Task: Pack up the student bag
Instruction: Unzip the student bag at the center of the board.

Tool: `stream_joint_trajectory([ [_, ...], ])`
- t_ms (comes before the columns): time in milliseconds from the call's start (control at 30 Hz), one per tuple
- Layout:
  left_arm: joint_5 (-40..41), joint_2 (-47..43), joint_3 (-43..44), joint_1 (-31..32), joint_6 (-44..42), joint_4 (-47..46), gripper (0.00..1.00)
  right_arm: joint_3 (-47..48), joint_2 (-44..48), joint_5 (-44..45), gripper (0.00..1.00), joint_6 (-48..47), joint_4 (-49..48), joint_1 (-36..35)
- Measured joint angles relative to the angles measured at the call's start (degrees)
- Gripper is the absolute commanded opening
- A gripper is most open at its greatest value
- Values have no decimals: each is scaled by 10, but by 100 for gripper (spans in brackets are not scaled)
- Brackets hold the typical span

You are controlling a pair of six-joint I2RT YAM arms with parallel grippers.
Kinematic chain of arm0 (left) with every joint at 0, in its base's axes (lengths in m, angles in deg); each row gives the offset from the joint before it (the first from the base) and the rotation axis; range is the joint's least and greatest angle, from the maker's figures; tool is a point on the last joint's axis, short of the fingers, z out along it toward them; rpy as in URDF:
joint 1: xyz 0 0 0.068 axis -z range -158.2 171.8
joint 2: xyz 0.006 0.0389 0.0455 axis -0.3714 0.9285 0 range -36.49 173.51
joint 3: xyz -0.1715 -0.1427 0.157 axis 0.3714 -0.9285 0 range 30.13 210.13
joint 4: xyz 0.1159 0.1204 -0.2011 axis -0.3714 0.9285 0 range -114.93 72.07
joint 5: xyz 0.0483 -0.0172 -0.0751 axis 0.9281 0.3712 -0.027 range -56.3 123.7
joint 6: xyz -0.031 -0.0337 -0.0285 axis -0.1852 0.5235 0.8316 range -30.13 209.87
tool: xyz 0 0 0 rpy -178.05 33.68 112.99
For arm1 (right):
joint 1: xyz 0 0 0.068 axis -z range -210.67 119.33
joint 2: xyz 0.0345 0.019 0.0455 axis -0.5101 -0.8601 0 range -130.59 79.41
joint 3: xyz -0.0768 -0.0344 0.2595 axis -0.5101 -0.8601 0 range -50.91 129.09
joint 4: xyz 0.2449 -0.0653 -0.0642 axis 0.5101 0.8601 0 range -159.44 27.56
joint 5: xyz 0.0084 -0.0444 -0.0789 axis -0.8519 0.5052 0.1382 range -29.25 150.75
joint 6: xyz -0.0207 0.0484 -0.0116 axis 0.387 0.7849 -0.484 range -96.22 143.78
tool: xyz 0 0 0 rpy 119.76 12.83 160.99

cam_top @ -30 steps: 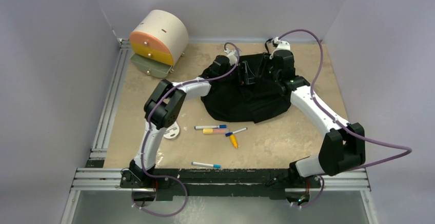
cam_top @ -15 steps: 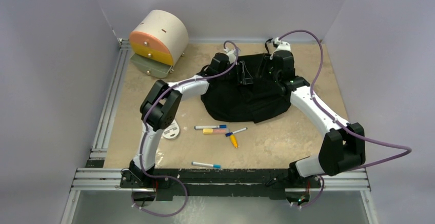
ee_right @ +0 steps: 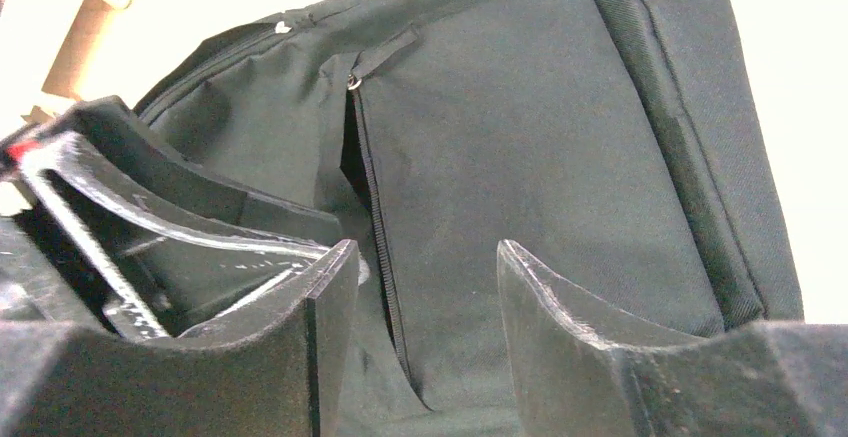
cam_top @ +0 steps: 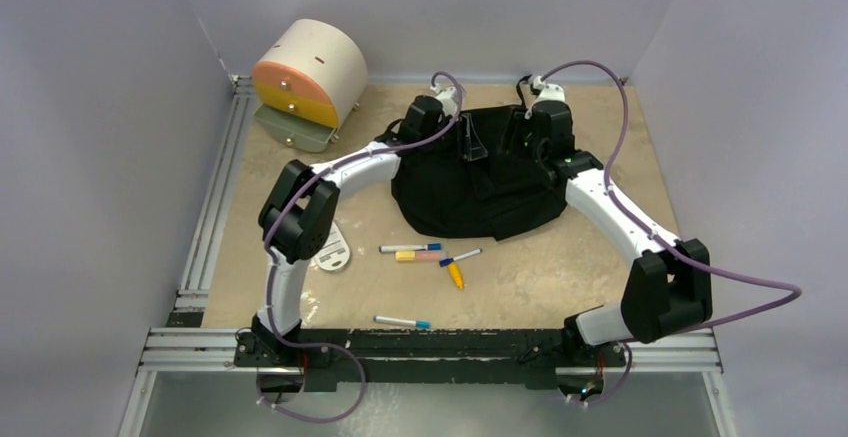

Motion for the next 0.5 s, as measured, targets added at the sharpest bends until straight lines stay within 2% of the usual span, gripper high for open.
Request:
stream_joint_trajectory([
  [100, 13, -20, -10, 0, -11, 5, 41, 0, 0, -4, 73, -10, 0, 0],
  [233, 31, -49, -24, -1, -22, 10, 38, 3, -3, 2, 79, -32, 2, 0],
  [500, 56, -80, -55, -12, -39, 12, 33, 47, -68, 2, 82, -76, 23, -5],
])
